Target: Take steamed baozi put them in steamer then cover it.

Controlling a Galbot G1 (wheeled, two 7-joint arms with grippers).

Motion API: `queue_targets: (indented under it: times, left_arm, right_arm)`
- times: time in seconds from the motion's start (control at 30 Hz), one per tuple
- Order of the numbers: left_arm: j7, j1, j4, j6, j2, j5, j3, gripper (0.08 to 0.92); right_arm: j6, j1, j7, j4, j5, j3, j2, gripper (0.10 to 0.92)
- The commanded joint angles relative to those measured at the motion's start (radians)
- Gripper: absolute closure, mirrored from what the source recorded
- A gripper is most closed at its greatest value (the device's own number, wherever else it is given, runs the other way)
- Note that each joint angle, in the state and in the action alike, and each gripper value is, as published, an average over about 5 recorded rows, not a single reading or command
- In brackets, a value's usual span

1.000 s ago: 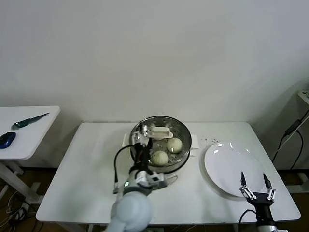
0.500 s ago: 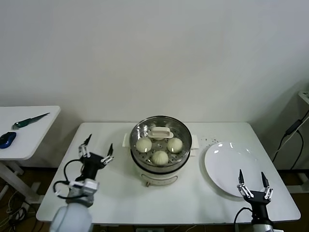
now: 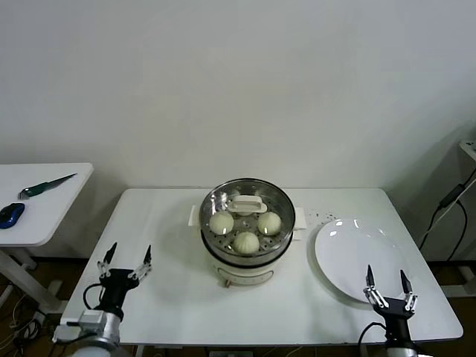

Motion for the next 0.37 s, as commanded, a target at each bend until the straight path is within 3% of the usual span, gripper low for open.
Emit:
queue_targets:
  times: [0.03, 0.37]
  left_arm:
    - [-0.017, 0.052, 0.052, -0.106, 0.004, -0.156, -0.057, 0.177]
    - [0.002, 0.051, 0.076, -0.124, -0.007, -0.145, -0.018, 0.177]
  right_arm:
    - [0.002, 0.002, 0.003, -0.004, 0.011, -0.006, 0.001, 0.203]
    - [0.004, 0.0, 0.003, -0.001, 0.011, -0.007, -0.001, 0.203]
